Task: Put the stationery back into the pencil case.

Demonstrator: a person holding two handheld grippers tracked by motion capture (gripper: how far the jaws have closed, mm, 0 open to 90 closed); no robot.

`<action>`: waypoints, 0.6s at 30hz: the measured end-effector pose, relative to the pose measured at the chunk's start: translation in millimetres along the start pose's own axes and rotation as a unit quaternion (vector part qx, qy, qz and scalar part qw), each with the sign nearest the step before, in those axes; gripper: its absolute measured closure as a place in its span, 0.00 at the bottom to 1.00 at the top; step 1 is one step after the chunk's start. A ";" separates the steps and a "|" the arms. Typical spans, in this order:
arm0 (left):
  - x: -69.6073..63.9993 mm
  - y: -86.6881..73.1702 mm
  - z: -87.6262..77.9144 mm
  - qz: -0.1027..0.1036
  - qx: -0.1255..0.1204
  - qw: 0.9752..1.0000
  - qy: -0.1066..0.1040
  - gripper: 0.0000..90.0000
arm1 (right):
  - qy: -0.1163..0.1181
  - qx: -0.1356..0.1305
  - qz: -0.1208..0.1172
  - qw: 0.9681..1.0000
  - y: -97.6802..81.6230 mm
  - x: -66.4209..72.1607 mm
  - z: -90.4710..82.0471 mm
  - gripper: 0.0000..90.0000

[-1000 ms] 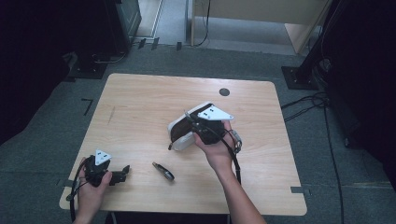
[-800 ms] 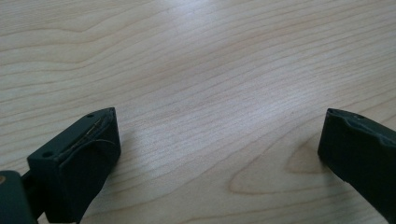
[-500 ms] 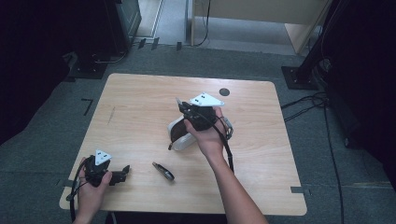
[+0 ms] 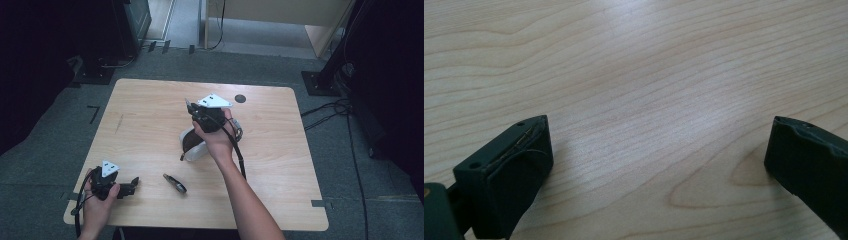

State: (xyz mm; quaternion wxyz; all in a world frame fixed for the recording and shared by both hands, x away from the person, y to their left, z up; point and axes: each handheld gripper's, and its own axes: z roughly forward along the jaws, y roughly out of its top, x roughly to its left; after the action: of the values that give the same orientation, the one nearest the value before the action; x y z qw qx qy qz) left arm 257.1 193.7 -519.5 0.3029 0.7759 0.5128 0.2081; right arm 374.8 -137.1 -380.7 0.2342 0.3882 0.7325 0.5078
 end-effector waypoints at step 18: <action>0.1 0.0 -0.1 0.001 0.001 1.000 0.000 0.00 | -0.011 -0.021 0.000 1.000 -5.3 -10.1 -20.4 0.90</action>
State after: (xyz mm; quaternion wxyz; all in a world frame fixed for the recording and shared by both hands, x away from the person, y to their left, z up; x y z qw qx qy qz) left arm 257.1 193.8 -519.4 0.3026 0.7764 0.5124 0.2077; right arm 363.9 -157.6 -378.4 0.2505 0.3884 0.7194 0.5186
